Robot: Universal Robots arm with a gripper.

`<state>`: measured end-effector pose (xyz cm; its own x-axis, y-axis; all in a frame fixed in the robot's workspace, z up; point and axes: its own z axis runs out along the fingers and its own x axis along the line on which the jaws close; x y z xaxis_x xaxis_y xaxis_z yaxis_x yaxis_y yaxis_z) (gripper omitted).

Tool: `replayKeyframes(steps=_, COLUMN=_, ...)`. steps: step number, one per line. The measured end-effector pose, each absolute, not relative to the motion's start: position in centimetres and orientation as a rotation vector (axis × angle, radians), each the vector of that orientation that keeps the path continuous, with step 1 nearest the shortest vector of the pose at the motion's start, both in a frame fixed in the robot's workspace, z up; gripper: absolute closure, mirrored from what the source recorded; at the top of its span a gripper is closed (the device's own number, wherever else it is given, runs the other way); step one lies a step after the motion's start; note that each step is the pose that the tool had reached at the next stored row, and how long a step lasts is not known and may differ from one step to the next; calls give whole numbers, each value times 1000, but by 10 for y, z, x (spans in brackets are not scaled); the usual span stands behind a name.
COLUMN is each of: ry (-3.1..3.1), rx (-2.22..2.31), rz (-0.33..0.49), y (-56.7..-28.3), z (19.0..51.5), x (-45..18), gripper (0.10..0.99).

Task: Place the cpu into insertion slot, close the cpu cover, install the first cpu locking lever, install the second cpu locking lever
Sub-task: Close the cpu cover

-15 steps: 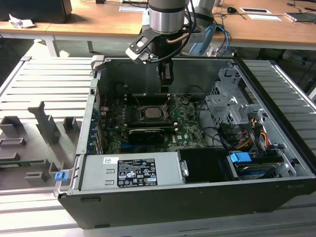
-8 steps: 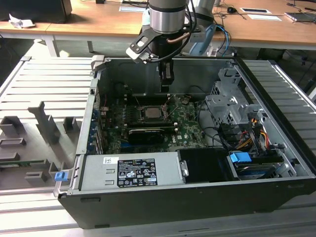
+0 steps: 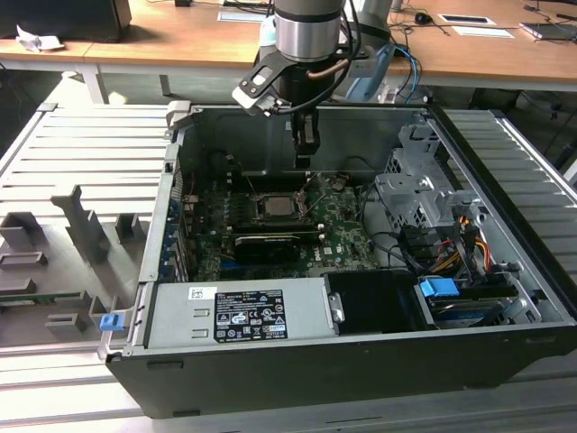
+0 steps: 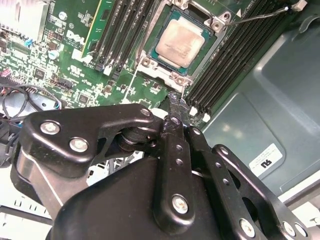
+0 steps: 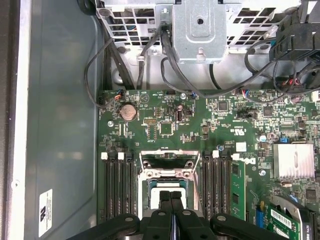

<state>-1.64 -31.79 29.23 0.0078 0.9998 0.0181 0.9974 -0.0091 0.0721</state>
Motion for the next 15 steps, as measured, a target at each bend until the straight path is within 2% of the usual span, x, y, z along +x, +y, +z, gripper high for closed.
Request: replayKeyframes(steps=15, ry=2184, rx=2203, rz=98, y=-318, z=292, x=2, gripper=980)
